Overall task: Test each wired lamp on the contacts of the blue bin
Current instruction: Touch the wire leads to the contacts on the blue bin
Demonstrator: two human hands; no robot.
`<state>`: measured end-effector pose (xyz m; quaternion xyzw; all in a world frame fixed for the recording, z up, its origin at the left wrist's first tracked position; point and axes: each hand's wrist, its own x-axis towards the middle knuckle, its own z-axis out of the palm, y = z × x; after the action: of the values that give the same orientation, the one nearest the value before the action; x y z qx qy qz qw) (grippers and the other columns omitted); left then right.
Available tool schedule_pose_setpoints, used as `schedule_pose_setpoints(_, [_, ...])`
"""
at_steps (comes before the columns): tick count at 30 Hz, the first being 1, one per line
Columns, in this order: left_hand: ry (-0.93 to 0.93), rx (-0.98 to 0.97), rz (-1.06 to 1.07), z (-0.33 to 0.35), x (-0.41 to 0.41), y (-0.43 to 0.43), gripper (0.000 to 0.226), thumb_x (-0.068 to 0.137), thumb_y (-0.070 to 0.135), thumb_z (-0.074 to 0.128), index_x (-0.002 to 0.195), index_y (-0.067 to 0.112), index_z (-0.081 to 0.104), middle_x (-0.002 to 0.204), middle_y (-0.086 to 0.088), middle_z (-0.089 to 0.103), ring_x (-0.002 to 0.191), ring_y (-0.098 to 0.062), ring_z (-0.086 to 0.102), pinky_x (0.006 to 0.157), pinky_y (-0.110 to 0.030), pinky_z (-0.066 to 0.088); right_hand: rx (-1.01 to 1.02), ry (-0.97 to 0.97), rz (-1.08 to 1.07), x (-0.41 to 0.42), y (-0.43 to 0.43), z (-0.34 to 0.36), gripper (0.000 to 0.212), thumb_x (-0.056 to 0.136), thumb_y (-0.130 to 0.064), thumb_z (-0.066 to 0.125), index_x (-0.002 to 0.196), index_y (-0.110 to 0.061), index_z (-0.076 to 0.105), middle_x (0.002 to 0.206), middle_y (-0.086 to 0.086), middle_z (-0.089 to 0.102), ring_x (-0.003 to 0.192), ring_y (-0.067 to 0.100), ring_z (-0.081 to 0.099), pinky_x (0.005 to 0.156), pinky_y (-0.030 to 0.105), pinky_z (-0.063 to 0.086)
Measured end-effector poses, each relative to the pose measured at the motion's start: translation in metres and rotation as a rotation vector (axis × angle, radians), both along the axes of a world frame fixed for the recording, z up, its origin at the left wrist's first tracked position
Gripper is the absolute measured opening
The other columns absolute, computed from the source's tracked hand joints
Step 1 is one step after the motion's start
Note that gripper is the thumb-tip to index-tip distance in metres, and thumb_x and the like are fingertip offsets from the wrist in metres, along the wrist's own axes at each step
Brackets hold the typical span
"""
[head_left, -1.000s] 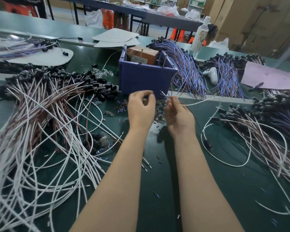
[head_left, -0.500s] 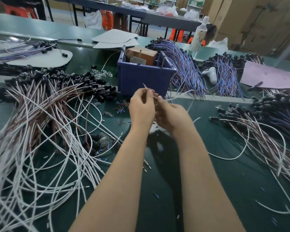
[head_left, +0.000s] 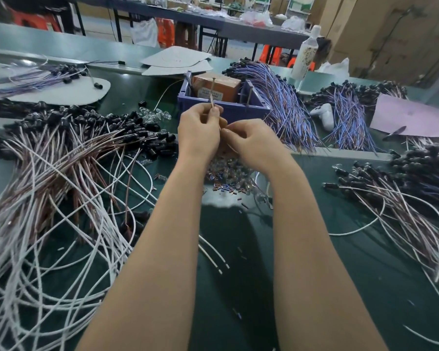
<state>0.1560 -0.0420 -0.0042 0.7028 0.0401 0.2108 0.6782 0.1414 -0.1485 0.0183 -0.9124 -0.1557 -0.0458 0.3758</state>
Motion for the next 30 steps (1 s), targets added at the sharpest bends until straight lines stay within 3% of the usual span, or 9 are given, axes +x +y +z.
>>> schedule_pose_setpoints(2, [0.009, -0.041, -0.007, -0.001, 0.001, 0.002, 0.015, 0.097, 0.015, 0.05, 0.091, 0.012, 0.064, 0.069, 0.004, 0.062, 0.065, -0.012, 0.059, 0.066, -0.031, 0.05, 0.085, 0.037, 0.02, 0.002, 0.002, -0.003, 0.021, 0.095, -0.025, 0.055, 0.081, -0.017, 0.07, 0.061, -0.01, 0.064, 0.053, 0.0, 0.058, 0.054, 0.014, 0.043])
schedule_pose_setpoints(4, [0.02, -0.101, -0.011, -0.005, -0.001, 0.002, 0.014, 0.096, 0.015, 0.053, 0.089, 0.011, 0.064, 0.069, 0.003, 0.061, 0.066, -0.015, 0.058, 0.065, -0.035, 0.052, 0.203, 0.078, 0.007, 0.005, 0.006, -0.009, 0.02, 0.093, -0.021, 0.059, 0.078, -0.013, 0.069, 0.058, -0.008, 0.065, 0.05, 0.002, 0.059, 0.05, 0.016, 0.046])
schedule_pose_setpoints(9, [0.134, -0.209, -0.134, -0.015, -0.003, 0.0, 0.017, 0.096, 0.013, 0.054, 0.085, 0.007, 0.066, 0.07, -0.002, 0.065, 0.052, -0.002, 0.062, 0.049, -0.015, 0.049, 0.458, 0.111, -0.161, 0.014, 0.011, -0.02, 0.017, 0.09, -0.018, 0.063, 0.078, -0.007, 0.069, 0.073, 0.011, 0.071, 0.064, 0.021, 0.066, 0.057, 0.027, 0.05])
schedule_pose_setpoints(15, [0.164, -0.352, -0.186, -0.011, -0.004, -0.001, 0.017, 0.095, 0.009, 0.051, 0.082, 0.01, 0.062, 0.076, -0.007, 0.066, 0.062, -0.012, 0.064, 0.055, -0.022, 0.052, 0.436, 0.097, -0.178, 0.016, 0.011, -0.02, 0.018, 0.09, -0.018, 0.063, 0.074, -0.013, 0.07, 0.08, 0.014, 0.073, 0.082, 0.034, 0.07, 0.08, 0.049, 0.056])
schedule_pose_setpoints(17, [0.177, -0.336, -0.122, -0.01, -0.004, -0.001, 0.02, 0.097, 0.011, 0.048, 0.081, 0.014, 0.059, 0.08, -0.005, 0.067, 0.072, -0.013, 0.064, 0.062, -0.023, 0.051, 0.474, 0.068, -0.222, 0.016, 0.007, -0.018, 0.018, 0.091, -0.014, 0.06, 0.075, -0.014, 0.067, 0.075, 0.01, 0.071, 0.073, 0.024, 0.07, 0.081, 0.046, 0.057])
schedule_pose_setpoints(19, [0.176, -0.372, -0.062, -0.008, -0.004, 0.001, 0.02, 0.099, 0.012, 0.043, 0.083, 0.016, 0.053, 0.079, 0.001, 0.067, 0.07, -0.008, 0.065, 0.065, -0.021, 0.051, 0.574, 0.017, -0.312, 0.017, 0.001, -0.017, 0.018, 0.094, -0.013, 0.054, 0.077, -0.018, 0.06, 0.071, 0.004, 0.069, 0.064, 0.014, 0.068, 0.079, 0.039, 0.058])
schedule_pose_setpoints(23, [0.149, -0.354, 0.029, -0.004, -0.004, 0.006, 0.018, 0.101, 0.012, 0.039, 0.086, 0.015, 0.049, 0.068, 0.003, 0.062, 0.046, 0.003, 0.058, 0.047, -0.013, 0.045, 0.716, -0.011, -0.444, 0.02, -0.018, -0.015, 0.018, 0.098, -0.015, 0.046, 0.083, -0.021, 0.053, 0.063, -0.002, 0.065, 0.062, 0.011, 0.064, 0.07, 0.028, 0.055])
schedule_pose_setpoints(25, [0.131, -0.323, 0.085, -0.006, -0.003, 0.009, 0.015, 0.1, 0.012, 0.039, 0.092, 0.011, 0.052, 0.066, 0.004, 0.059, 0.043, 0.003, 0.053, 0.048, -0.014, 0.04, 0.679, 0.04, -0.418, 0.019, -0.024, -0.014, 0.02, 0.099, -0.011, 0.043, 0.085, -0.021, 0.054, 0.061, -0.003, 0.063, 0.062, 0.01, 0.063, 0.063, 0.024, 0.053])
schedule_pose_setpoints(30, [0.094, -0.467, 0.209, -0.006, -0.002, 0.018, 0.013, 0.101, 0.013, 0.039, 0.096, 0.009, 0.05, 0.065, 0.005, 0.056, 0.043, 0.002, 0.048, 0.048, -0.016, 0.039, 0.498, 0.056, -0.354, 0.017, -0.031, -0.012, 0.02, 0.096, -0.008, 0.045, 0.084, -0.02, 0.056, 0.065, 0.0, 0.066, 0.07, 0.016, 0.068, 0.072, 0.031, 0.057])
